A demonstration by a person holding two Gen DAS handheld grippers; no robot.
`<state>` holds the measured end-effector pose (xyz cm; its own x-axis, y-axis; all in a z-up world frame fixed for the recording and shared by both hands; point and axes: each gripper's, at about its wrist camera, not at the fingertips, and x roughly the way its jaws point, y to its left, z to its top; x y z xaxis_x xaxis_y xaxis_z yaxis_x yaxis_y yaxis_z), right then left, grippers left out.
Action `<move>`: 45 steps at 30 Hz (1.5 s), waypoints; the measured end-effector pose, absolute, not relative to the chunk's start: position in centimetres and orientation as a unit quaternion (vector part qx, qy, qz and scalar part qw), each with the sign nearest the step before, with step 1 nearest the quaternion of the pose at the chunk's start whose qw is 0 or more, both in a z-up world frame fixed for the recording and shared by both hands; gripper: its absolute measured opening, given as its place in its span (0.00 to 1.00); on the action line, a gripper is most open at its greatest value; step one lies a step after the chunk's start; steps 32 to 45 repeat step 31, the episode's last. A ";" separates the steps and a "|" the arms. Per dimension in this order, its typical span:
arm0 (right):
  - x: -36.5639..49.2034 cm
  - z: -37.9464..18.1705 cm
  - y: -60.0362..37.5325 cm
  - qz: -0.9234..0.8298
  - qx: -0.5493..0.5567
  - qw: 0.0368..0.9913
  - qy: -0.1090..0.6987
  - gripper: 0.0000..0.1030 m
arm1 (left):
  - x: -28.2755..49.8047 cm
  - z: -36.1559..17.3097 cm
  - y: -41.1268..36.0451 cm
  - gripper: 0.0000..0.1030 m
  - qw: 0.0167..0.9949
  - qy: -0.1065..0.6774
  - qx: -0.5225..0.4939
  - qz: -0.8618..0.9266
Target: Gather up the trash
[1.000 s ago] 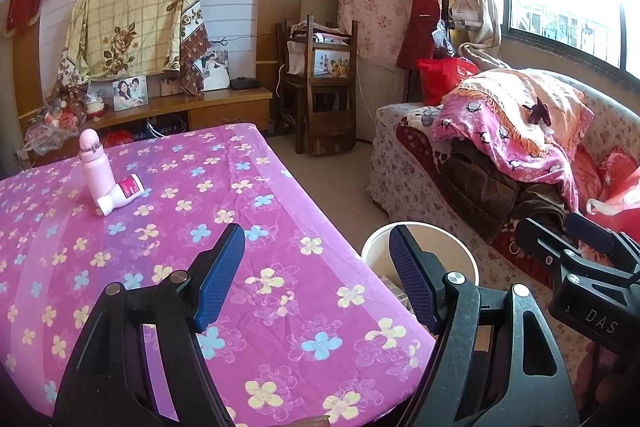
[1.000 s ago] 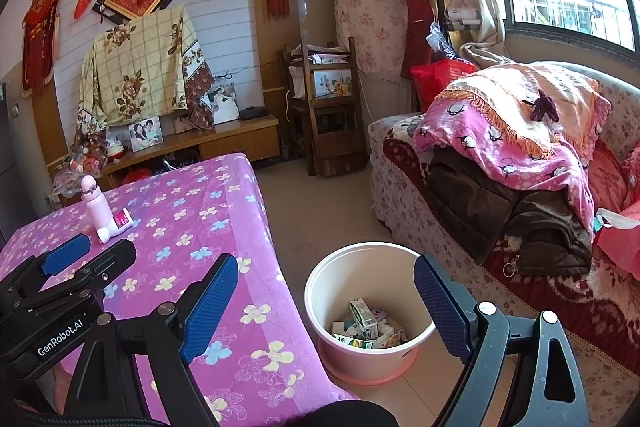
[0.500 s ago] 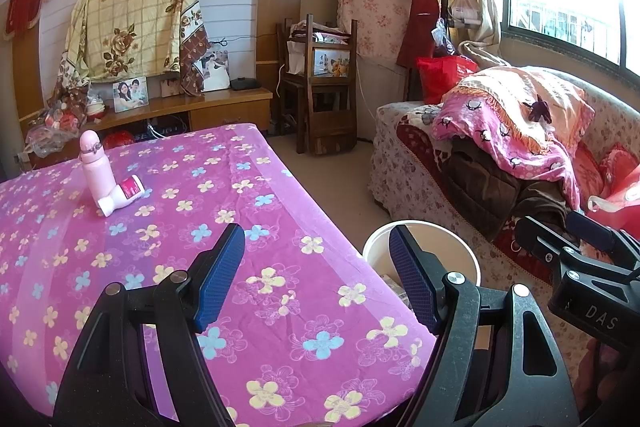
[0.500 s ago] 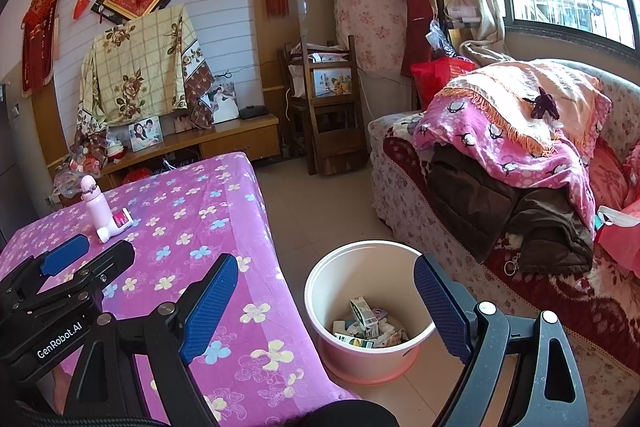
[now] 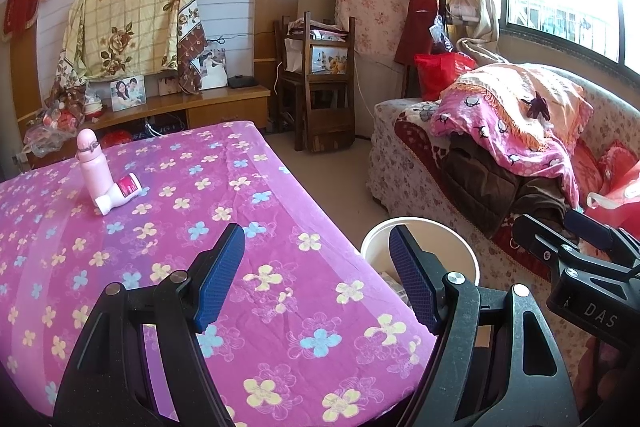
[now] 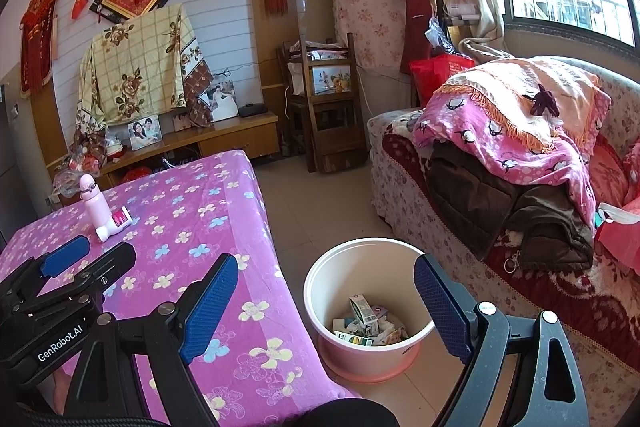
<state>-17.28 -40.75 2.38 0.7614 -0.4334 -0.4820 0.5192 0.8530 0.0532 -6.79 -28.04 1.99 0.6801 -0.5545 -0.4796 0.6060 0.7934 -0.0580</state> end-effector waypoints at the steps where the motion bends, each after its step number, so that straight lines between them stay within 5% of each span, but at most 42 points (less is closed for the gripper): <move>1: -17.2 2.4 -40.9 -0.255 0.093 0.934 0.233 0.85 | -6.8 1.9 -28.1 0.72 0.915 0.244 0.053 -0.318; 45: -17.0 1.4 -40.9 -0.254 0.095 0.929 0.250 0.85 | -5.7 0.8 -27.7 0.72 0.910 0.260 0.050 -0.320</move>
